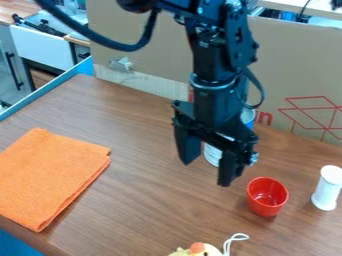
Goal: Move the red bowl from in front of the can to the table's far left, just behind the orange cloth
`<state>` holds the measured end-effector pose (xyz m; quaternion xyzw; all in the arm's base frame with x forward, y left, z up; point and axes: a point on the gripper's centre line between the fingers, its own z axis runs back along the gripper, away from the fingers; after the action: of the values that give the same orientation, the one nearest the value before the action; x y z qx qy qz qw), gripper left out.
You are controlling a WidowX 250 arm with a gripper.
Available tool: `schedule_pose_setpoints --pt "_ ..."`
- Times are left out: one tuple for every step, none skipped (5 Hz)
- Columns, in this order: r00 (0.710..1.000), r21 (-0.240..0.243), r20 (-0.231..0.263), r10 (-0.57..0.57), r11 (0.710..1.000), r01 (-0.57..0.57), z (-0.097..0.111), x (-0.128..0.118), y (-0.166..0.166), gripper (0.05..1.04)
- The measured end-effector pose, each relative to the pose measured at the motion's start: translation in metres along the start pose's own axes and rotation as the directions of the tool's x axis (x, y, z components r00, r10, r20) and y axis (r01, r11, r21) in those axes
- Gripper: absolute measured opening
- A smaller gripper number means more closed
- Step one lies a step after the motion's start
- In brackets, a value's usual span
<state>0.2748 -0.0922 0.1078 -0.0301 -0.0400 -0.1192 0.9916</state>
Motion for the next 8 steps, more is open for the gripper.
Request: schedule_pose_setpoints --pt "0.998 -0.017 0.009 0.064 0.998 -0.064 -0.014 0.023 -0.005 1.001" --pt "0.996 -0.041 0.002 0.094 0.995 -0.094 -0.029 0.041 -0.012 1.001" --pt "0.994 -0.037 -0.028 0.11 0.993 -0.111 -0.046 0.052 -0.013 1.001" --pt "0.99 -0.023 -0.055 0.131 0.991 -0.132 -0.057 0.054 -0.02 1.001" --pt "0.988 -0.006 -0.072 0.136 0.991 -0.136 -0.061 0.054 -0.02 1.001" --pt "0.985 0.003 -0.109 0.133 0.991 -0.134 -0.075 0.052 -0.019 0.969" --pt "0.982 0.007 -0.127 0.137 0.991 -0.137 -0.083 0.052 -0.016 0.802" --pt "0.98 0.008 -0.132 0.15 0.989 -0.15 -0.085 0.052 -0.01 0.503"
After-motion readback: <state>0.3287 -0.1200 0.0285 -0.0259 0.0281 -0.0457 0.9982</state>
